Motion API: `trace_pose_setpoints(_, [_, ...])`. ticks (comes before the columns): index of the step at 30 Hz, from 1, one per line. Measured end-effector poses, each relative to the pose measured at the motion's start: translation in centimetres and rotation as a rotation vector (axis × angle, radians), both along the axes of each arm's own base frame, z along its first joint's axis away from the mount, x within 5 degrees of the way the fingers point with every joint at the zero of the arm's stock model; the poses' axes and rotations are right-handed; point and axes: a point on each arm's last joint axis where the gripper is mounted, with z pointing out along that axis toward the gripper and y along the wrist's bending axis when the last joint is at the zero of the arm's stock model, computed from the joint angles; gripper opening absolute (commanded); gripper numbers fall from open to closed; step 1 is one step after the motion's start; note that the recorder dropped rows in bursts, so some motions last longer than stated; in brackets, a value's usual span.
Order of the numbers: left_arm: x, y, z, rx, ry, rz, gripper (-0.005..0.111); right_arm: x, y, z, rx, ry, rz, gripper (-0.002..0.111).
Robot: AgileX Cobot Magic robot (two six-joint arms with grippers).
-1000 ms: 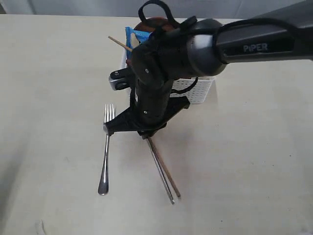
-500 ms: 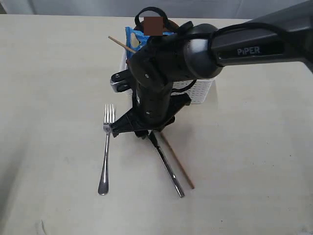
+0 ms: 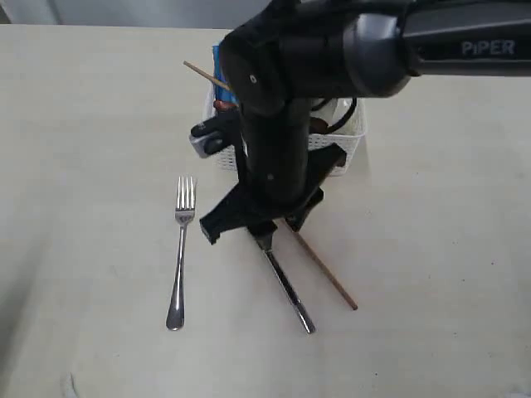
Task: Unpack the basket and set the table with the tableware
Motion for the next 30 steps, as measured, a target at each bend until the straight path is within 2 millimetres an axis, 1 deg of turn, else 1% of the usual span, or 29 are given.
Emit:
trace_pose_setpoints(1, [0.0,0.0,0.0,0.000,0.000,0.000,0.000,-0.5,-0.2,-0.4,0.002,0.016,0.009,0.044])
trace_pose_setpoints(2, [0.0,0.0,0.0,0.000,0.000,0.000,0.000,-1.5,-0.6,-1.3,0.006,0.026,0.031,0.044])
trace_pose_setpoints(3, [0.0,0.0,0.0,0.000,0.000,0.000,0.000,-1.8,-0.7,-1.8,0.010,0.024,0.039,0.044])
trace_pose_setpoints(4, [0.0,0.0,0.0,0.000,0.000,0.000,0.000,-2.2,-0.8,-2.6,0.029,0.012,0.048,0.044])
trace_pose_setpoints(8, [0.0,0.0,0.0,0.000,0.000,0.000,0.000,-1.8,-0.2,-3.9,0.094,-0.039,0.047,0.044])
trace_pose_setpoints(11, [0.0,0.0,0.0,0.000,0.000,0.000,0.000,-1.4,-0.1,-5.3,0.068,-0.056,0.057,0.044])
trace_pose_setpoints(13, [0.0,0.0,0.0,0.000,0.000,0.000,0.000,-1.4,-0.1,-5.5,0.061,-0.053,0.050,0.043])
trace_pose_setpoints(15, [0.0,0.0,0.0,0.000,0.000,0.000,0.000,-1.4,-0.1,-5.6,0.057,-0.051,0.047,0.029])
trace_pose_setpoints(18, [0.0,0.0,0.0,0.000,0.000,0.000,0.000,-1.4,0.1,-5.6,0.063,-0.047,0.038,0.002])
trace_pose_setpoints(19, [0.0,0.0,0.0,0.000,0.000,0.000,0.000,-1.4,0.1,-5.6,0.064,-0.048,0.039,0.000])
trace_pose_setpoints(24, [0.0,0.0,0.0,0.000,0.000,0.000,0.000,-1.4,0.1,-5.6,0.065,-0.048,0.017,0.000])
trace_pose_setpoints(30, [0.0,0.0,0.0,0.000,0.000,0.000,0.000,-1.4,0.1,-5.2,0.075,-0.056,-0.084,0.000])
